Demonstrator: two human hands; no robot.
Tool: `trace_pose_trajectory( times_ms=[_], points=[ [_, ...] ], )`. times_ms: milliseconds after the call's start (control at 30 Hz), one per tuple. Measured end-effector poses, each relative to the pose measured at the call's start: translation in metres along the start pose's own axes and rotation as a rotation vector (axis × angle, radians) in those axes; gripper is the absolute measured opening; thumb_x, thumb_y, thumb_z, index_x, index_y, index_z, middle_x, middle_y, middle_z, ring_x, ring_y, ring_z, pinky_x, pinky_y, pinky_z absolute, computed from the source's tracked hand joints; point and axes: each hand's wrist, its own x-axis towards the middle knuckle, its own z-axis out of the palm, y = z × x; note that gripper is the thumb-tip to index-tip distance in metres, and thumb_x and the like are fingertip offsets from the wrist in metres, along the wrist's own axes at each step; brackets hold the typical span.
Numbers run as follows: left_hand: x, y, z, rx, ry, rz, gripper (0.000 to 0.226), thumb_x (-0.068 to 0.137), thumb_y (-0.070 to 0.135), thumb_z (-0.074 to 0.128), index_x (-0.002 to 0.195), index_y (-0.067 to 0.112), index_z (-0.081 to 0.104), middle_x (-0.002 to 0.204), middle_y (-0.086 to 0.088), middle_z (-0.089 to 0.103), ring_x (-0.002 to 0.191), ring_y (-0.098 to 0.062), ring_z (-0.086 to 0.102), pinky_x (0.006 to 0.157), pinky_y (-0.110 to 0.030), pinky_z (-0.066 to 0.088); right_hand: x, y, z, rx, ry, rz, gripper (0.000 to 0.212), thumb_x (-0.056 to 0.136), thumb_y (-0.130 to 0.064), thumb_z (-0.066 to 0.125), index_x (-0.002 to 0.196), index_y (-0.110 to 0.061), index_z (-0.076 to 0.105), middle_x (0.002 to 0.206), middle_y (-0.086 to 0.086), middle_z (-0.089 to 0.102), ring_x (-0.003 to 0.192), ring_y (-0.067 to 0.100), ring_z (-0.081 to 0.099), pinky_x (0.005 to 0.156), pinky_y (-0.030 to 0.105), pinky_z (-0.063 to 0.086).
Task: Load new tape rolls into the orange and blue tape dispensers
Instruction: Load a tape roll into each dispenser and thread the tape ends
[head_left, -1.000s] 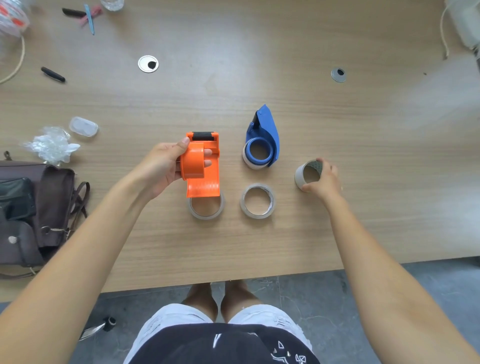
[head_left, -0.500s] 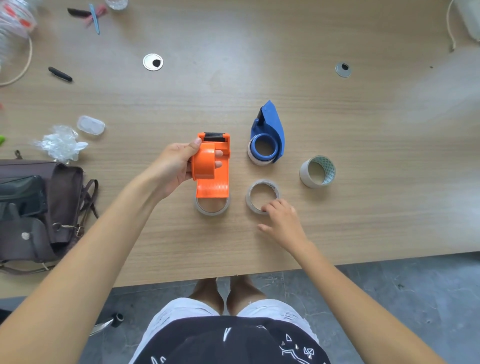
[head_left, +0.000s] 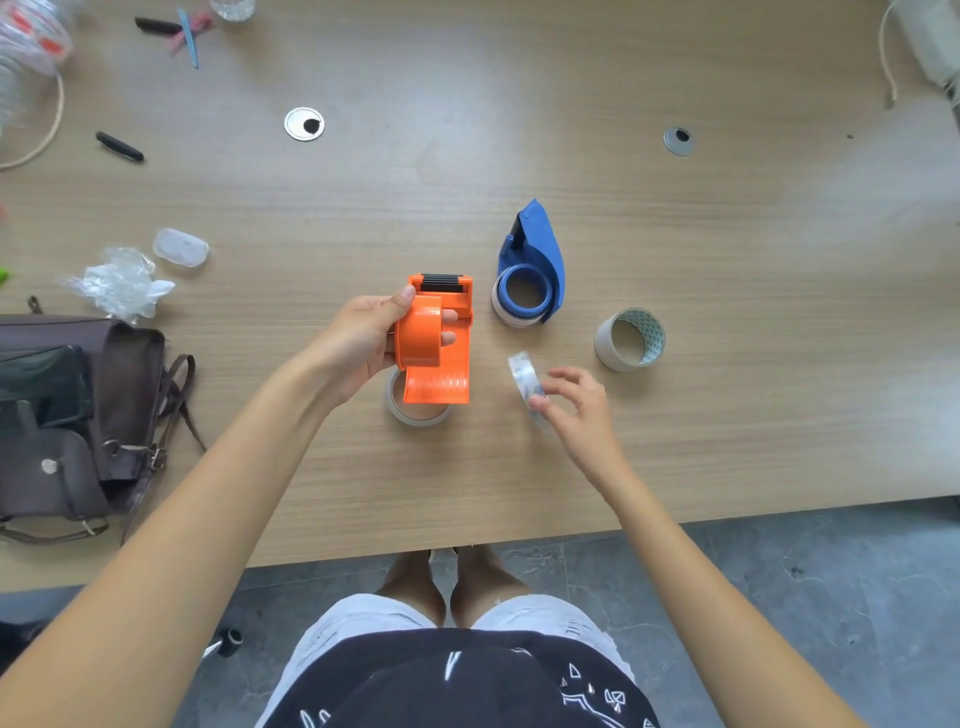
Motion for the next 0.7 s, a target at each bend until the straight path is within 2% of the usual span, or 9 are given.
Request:
trace_pose_trajectory(
  times_ms=[67,167,233,300,367,467,533,600,700],
  points=[
    [0.000,0.001,0.000,0.004,0.005,0.005,0.035,0.101,0.033,0.037,0.106,0.010,0.063,0.096,0.003,0.076,0.080,-0.012,0.073,0.068,-0.026,0.057,-0.002,-0.019,-0.011,0.204,-0.040,0.077,0.002,0.085,-0.015,0.068,0.086,-0.017,0.069,0.130,-0.002,0.044,0.127,0.013,0.040,0.107,0.032,0.033],
    [-0.002,0.002,0.000,0.019,0.008,0.015,0.035,0.100,0.034,0.037,0.104,0.010,0.064,0.097,0.002,0.076,0.082,-0.013,0.073,0.069,-0.026,0.057,-0.006,-0.047,-0.021,0.451,-0.142,0.151,0.007,0.085,-0.025,0.068,0.079,-0.029,0.067,0.141,-0.008,0.036,0.136,0.007,0.035,0.110,0.035,0.031],
    [-0.002,0.001,0.001,0.013,0.007,0.016,0.036,0.100,0.034,0.037,0.104,0.011,0.064,0.098,0.002,0.075,0.082,-0.013,0.073,0.069,-0.026,0.056,-0.006,-0.059,-0.021,0.563,-0.209,0.120,0.004,0.079,-0.033,0.068,0.079,-0.030,0.069,0.142,-0.004,0.042,0.137,0.012,0.036,0.109,0.038,0.033],
    [-0.003,0.001,0.003,0.004,-0.003,0.011,0.036,0.100,0.034,0.037,0.104,0.010,0.064,0.097,0.002,0.076,0.080,-0.013,0.073,0.068,-0.025,0.057,-0.006,-0.066,-0.016,0.665,-0.280,0.084,0.011,0.081,-0.031,0.064,0.090,-0.024,0.068,0.131,0.006,0.054,0.122,0.015,0.050,0.103,0.037,0.038],
    [-0.003,0.000,0.006,-0.004,-0.019,0.006,0.036,0.100,0.034,0.038,0.104,0.009,0.064,0.093,0.002,0.076,0.078,-0.012,0.073,0.068,-0.025,0.057,-0.005,-0.073,-0.008,0.682,-0.320,0.075,0.024,0.084,-0.031,0.063,0.101,-0.014,0.065,0.112,0.004,0.059,0.104,0.016,0.054,0.094,0.039,0.039],
    [-0.002,-0.002,0.011,-0.006,0.004,-0.002,0.037,0.100,0.033,0.039,0.104,0.006,0.064,0.083,-0.003,0.075,0.071,-0.011,0.072,0.066,-0.025,0.057,-0.004,-0.083,0.008,0.657,-0.348,0.056,0.030,0.082,-0.029,0.067,0.100,-0.006,0.061,0.101,0.000,0.064,0.097,0.021,0.056,0.093,0.048,0.041],
    [-0.001,-0.003,0.013,0.006,0.024,0.006,0.040,0.100,0.033,0.039,0.106,0.002,0.063,0.087,-0.009,0.071,0.068,-0.012,0.070,0.063,-0.025,0.056,-0.005,-0.089,0.017,0.652,-0.359,0.050,0.024,0.083,-0.018,0.066,0.099,-0.001,0.059,0.099,0.003,0.067,0.095,0.022,0.060,0.092,0.047,0.047],
    [0.000,-0.004,0.014,0.026,0.037,0.016,0.042,0.100,0.035,0.038,0.108,0.002,0.062,0.092,-0.013,0.069,0.068,-0.012,0.070,0.061,-0.023,0.055,-0.006,-0.092,0.021,0.641,-0.356,0.047,0.024,0.085,-0.010,0.065,0.102,0.006,0.057,0.102,0.010,0.068,0.095,0.020,0.063,0.090,0.039,0.051],
    [0.000,-0.005,0.018,0.021,0.072,0.009,0.044,0.100,0.040,0.036,0.104,0.006,0.064,0.092,-0.012,0.069,0.068,-0.012,0.070,0.058,-0.023,0.054,-0.001,-0.094,0.023,0.577,-0.336,0.015,0.025,0.083,-0.007,0.067,0.100,0.008,0.055,0.103,0.012,0.068,0.097,0.018,0.064,0.088,0.035,0.051]
  ],
)
